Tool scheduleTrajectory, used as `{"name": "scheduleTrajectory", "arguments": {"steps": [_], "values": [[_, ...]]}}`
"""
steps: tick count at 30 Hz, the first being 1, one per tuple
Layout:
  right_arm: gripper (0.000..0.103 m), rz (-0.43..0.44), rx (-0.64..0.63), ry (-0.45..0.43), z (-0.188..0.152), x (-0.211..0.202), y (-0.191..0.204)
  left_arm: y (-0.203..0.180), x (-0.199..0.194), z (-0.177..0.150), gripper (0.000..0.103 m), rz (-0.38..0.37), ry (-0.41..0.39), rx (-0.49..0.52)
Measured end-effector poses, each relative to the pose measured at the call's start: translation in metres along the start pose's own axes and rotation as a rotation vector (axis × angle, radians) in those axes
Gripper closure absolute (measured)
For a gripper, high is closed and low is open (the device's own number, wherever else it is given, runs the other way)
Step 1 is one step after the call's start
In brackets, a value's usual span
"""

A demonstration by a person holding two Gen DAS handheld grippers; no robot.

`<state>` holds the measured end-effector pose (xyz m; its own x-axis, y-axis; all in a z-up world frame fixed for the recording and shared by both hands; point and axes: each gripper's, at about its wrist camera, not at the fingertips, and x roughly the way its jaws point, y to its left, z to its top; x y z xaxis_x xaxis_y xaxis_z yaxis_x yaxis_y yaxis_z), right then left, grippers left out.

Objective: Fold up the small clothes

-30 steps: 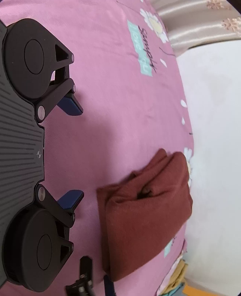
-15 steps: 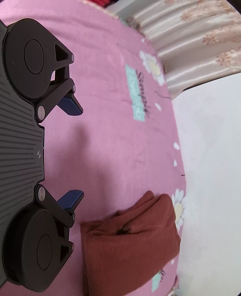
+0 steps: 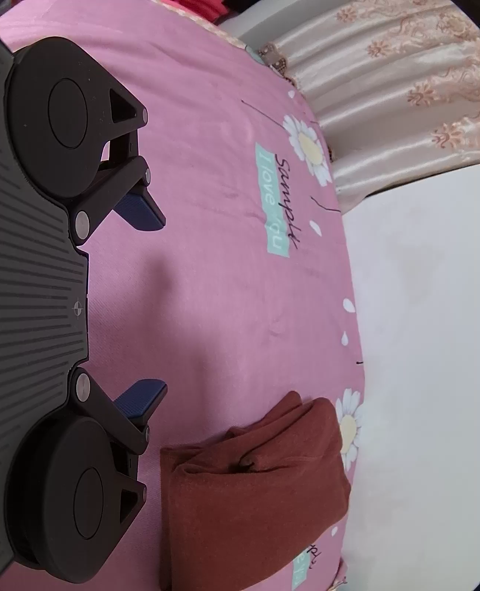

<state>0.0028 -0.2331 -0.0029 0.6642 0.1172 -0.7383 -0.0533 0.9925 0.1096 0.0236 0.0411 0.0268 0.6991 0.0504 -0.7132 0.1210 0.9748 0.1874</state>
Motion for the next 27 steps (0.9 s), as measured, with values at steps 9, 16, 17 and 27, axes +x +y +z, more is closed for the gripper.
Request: {"name": "scheduleTrajectory", "arguments": {"steps": [9,16,17,27], "values": [[0.004,0.005,0.0,0.002,0.0029,0.0017,0.0026,0.0001,0.0013,-0.0021,0.0,-0.009,0.007,0.002],[0.004,0.012,0.002,0.011,0.0041,0.0041,0.0049,-0.003,-0.0001,-0.0026,0.0,-0.028,0.011,0.016],[0.004,0.011,0.001,0.011,0.004,0.0039,0.0047,-0.0038,-0.0006,-0.0026,0.0,-0.03,0.01,0.02],[0.004,0.023,0.018,0.012,0.0032,0.0033,0.0019,-0.0091,-0.0023,-0.0027,0.0,-0.04,0.012,0.042]]}}
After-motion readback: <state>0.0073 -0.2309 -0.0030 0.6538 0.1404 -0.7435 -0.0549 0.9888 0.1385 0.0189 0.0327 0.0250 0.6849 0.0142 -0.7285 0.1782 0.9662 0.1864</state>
